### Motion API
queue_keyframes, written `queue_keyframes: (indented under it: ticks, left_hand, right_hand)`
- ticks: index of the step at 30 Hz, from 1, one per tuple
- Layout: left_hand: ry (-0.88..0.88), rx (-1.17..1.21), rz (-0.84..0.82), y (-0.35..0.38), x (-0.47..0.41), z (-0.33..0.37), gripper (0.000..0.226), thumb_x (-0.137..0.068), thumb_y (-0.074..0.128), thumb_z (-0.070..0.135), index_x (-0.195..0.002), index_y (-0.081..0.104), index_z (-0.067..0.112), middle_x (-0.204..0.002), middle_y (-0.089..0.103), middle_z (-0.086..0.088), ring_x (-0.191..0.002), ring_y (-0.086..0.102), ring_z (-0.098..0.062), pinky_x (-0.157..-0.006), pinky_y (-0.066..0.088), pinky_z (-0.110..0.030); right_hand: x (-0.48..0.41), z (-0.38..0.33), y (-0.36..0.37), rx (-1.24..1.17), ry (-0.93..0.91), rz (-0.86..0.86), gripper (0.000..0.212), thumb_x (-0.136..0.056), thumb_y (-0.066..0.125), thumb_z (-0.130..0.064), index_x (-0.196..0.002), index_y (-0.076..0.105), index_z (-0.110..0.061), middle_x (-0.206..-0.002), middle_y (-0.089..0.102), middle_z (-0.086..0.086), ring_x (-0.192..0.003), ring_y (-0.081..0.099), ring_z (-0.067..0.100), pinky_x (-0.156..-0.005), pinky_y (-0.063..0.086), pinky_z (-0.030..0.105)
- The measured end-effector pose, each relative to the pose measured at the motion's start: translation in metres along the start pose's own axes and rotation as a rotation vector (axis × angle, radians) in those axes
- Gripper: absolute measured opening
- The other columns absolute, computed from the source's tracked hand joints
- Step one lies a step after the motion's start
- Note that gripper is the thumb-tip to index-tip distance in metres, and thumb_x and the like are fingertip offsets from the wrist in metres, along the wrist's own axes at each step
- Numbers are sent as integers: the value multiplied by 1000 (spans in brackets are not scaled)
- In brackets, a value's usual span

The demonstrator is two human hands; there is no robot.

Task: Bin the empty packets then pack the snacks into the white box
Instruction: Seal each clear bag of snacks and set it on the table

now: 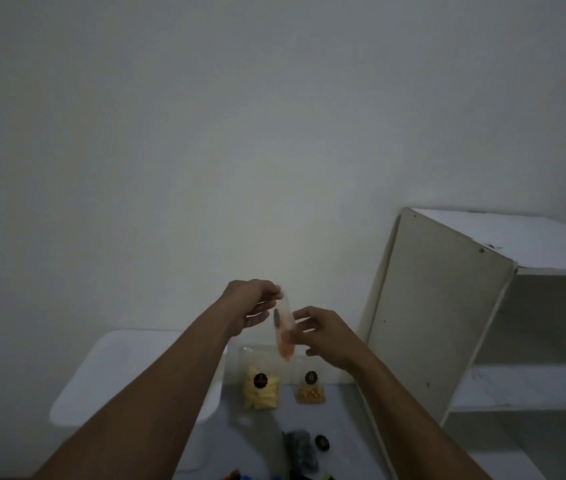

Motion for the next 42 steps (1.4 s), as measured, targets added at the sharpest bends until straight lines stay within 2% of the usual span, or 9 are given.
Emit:
queue_keyframes:
  ticks: [2,6,11,14,18,24,28,35,42]
  left_hand:
    - [2,6,22,2,-6,-11,18,-83,73,18,-96,75,8,-90,78,-2,-80,68,-13,-70,57,-27]
    - [51,10,95,3,-18,-40,15,-83,74,20,-96,74,10,-96,76,-4,-87,69,-17,-71,59,-30]
    - [132,-276,477,-18,-26,-110,18,-90,63,25,-105,63,16,-102,67,-1,-86,63,-17,-69,44,-24]
    - [-33,-394,370,-16,-47,-175,33,-97,51,24,-128,56,17,-125,60,-8,-109,57,-25,-82,38,-26]
    - [-136,-409,245,-13,-81,-239,25,-93,44,32,-92,69,28,-108,70,-10,-87,63,-26,-74,43,-32]
    - [-170,-434,463,-22,-117,-276,23,-95,51,29,-103,70,20,-98,67,0,-89,61,-22,-78,49,-29]
    - [-248,-455,546,-29,-136,-301,19,-93,54,28,-100,69,19,-100,70,-2,-90,65,-24,-84,56,-37]
    - [-284,-566,568,-30,-162,-318,27,-97,49,27,-106,73,16,-105,70,-8,-83,58,-23,-72,47,-29]
    - [-252,-581,662,-21,-157,-311,32,-94,53,15,-125,55,16,-124,62,-13,-108,60,-33,-92,53,-43]
  right_hand:
    - [-8,20,7,108,-35,99,11,-88,67,-23,-99,69,-25,-93,73,-5,-88,69,16,-80,59,47]
    - [-16,53,17,42,7,254,24,-97,49,-14,-87,67,-28,-86,71,-6,-82,68,15,-74,60,47]
    - [-28,106,32,-62,96,249,25,-94,45,-2,-90,65,-16,-84,69,4,-78,66,20,-69,59,43]
    - [-38,146,46,-150,195,203,28,-95,41,-1,-89,64,-14,-89,68,11,-86,66,27,-71,59,51]
    - [-62,196,73,-193,277,110,32,-94,41,1,-84,64,-19,-93,68,10,-91,65,26,-80,56,60]
    - [-97,245,107,-92,310,201,17,-97,50,-11,-92,64,-20,-86,63,-7,-77,60,9,-65,50,21]
    - [-109,277,124,-149,456,220,21,-95,49,-16,-111,62,-20,-95,67,-1,-83,64,16,-70,55,28]
    - [-118,295,130,-42,454,189,35,-96,41,-14,-125,61,-13,-118,64,6,-105,62,24,-83,51,29]
    - [-104,295,107,-32,448,154,35,-100,43,-16,-133,56,-15,-131,58,4,-111,57,18,-83,43,22]
Point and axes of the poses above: each hand's wrist, its own x-axis away from the middle knuckle, its own y-axis out of the palm, z = x × y, the point moved 6 cm from there along -x, towards the middle knuckle
